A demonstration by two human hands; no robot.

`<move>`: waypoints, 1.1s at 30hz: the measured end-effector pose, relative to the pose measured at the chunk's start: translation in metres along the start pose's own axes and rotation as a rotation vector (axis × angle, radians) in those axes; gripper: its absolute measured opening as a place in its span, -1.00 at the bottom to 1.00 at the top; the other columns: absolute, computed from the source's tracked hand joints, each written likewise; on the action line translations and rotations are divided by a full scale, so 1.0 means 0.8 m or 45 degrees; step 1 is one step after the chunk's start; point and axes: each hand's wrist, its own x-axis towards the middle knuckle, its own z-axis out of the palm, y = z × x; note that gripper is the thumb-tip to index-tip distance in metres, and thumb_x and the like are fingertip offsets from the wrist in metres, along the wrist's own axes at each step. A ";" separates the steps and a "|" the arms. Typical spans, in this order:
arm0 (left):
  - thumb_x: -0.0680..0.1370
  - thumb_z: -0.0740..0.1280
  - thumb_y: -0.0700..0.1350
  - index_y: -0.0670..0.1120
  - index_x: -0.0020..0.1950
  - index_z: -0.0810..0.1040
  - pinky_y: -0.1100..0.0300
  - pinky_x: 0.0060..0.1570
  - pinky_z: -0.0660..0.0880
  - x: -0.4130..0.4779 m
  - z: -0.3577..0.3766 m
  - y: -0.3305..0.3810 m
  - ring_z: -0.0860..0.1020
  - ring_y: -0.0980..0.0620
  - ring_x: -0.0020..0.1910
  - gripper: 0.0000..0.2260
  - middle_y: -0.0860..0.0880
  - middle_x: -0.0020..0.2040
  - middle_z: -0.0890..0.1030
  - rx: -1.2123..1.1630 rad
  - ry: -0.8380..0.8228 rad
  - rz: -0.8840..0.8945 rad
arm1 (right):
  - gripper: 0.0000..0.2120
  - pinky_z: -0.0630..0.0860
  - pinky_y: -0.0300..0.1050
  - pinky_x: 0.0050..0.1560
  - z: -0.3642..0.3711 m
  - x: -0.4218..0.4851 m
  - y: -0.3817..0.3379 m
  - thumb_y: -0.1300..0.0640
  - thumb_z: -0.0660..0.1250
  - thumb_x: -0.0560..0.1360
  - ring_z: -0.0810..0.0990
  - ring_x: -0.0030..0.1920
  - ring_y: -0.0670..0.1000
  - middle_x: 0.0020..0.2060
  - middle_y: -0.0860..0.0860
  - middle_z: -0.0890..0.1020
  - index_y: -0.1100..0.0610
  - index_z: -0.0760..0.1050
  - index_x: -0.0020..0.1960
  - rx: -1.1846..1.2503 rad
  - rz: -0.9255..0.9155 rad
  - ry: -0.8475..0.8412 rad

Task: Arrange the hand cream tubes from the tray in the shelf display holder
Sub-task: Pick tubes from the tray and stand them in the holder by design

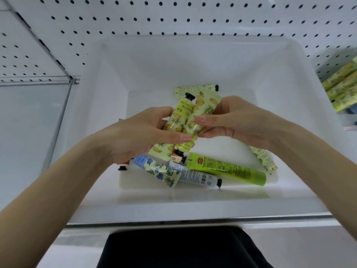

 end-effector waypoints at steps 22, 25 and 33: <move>0.45 0.33 -0.27 -0.16 0.28 0.48 0.07 0.00 0.62 -0.010 -0.020 0.010 0.67 -0.05 0.04 -0.61 -0.11 0.08 0.68 -0.591 0.527 0.244 | -0.64 0.26 -0.25 0.07 -0.077 0.111 0.020 0.02 0.39 0.48 0.46 0.13 0.09 0.14 0.05 0.57 0.10 0.53 0.24 -1.522 -0.456 0.622; 0.48 0.32 -0.31 -0.16 0.29 0.49 0.07 -0.04 0.63 -0.010 -0.022 0.011 0.67 -0.04 0.04 -0.63 -0.11 0.08 0.68 -0.726 0.551 0.244 | -0.65 0.28 -0.23 0.03 -0.079 0.119 0.022 0.04 0.43 0.44 0.46 0.06 0.09 0.06 0.09 0.53 0.12 0.56 0.19 -1.498 -0.427 0.637; 0.44 0.33 -0.28 -0.16 0.24 0.53 0.15 -0.10 0.62 -0.011 -0.023 0.016 0.68 0.00 -0.01 -0.63 -0.08 0.03 0.67 -0.963 0.564 0.274 | -0.72 0.49 -0.15 -0.09 -0.079 0.114 0.033 0.03 0.46 0.42 0.48 -0.08 -0.03 -0.11 0.01 0.49 0.15 0.56 0.05 -1.264 -0.236 0.616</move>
